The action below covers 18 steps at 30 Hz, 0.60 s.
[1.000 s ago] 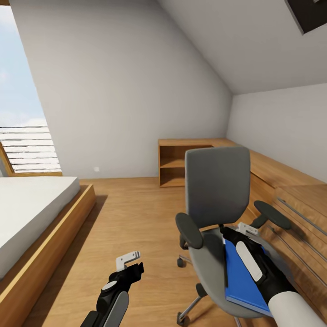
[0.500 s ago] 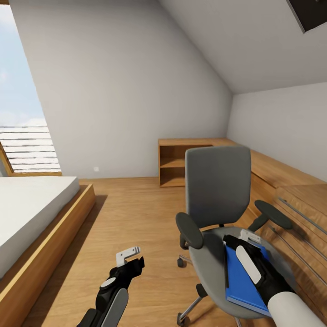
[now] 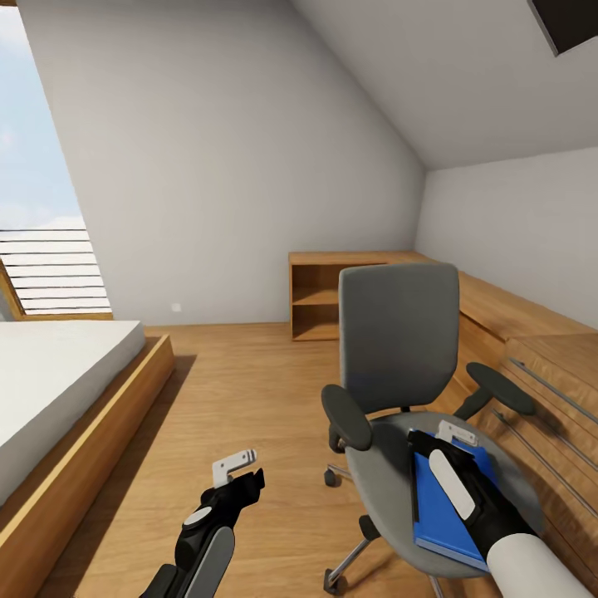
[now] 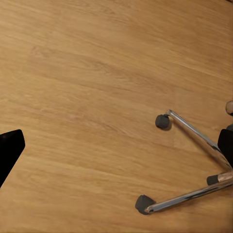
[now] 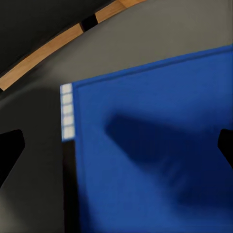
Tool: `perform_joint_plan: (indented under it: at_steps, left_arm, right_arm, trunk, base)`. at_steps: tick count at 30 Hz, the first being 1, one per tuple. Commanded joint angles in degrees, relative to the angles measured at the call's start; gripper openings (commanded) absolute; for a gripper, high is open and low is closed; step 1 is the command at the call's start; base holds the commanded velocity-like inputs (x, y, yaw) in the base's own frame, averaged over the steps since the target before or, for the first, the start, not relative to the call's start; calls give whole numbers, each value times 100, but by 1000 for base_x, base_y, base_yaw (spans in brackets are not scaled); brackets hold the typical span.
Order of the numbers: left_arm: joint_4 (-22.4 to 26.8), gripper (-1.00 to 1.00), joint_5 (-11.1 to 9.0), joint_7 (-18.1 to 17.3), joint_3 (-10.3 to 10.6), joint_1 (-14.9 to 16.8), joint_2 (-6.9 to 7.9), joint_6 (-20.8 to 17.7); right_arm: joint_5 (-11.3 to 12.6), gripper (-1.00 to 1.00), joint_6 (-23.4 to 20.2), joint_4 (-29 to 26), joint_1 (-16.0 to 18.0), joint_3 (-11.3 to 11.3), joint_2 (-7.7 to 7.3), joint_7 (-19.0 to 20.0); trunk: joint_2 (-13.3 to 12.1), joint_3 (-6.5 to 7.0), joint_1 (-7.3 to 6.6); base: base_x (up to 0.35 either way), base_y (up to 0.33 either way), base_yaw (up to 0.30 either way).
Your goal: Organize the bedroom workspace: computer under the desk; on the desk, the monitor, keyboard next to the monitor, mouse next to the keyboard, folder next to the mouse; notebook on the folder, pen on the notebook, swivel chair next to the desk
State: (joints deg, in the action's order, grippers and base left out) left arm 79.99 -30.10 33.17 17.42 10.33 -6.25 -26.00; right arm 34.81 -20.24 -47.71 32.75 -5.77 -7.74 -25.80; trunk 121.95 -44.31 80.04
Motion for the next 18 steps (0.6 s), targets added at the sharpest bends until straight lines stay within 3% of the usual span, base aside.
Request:
perform_joint_plan:
  at_steps: [1,8,13,18]
  left_arm:
    - [8,100,-49,49,7,4,1,-10]
    - [8,100,-49,49,7,4,0,-15]
    - [8,100,-49,45,7,4,1,-19]
    - [8,100,-49,41,6,4,1,-19]
  right_arm:
    - [43,100,-15,-9,4,-29,-8,-52]
    - [37,100,-15,-9,4,-30,-8,-55]
    - [-138,100,-19,-9,4,-30,25,-66]
    - [-705,100,-6,-12,4,-34,285,-384]
  trunk:
    - [3,-6,-1]
    - [244,-114,131]
    - [244,-114,131]
    - [244,-114,131]
  base:
    - [0,0,0]
    - [0,0,0]
    - [0,0,0]
    - [0,0,0]
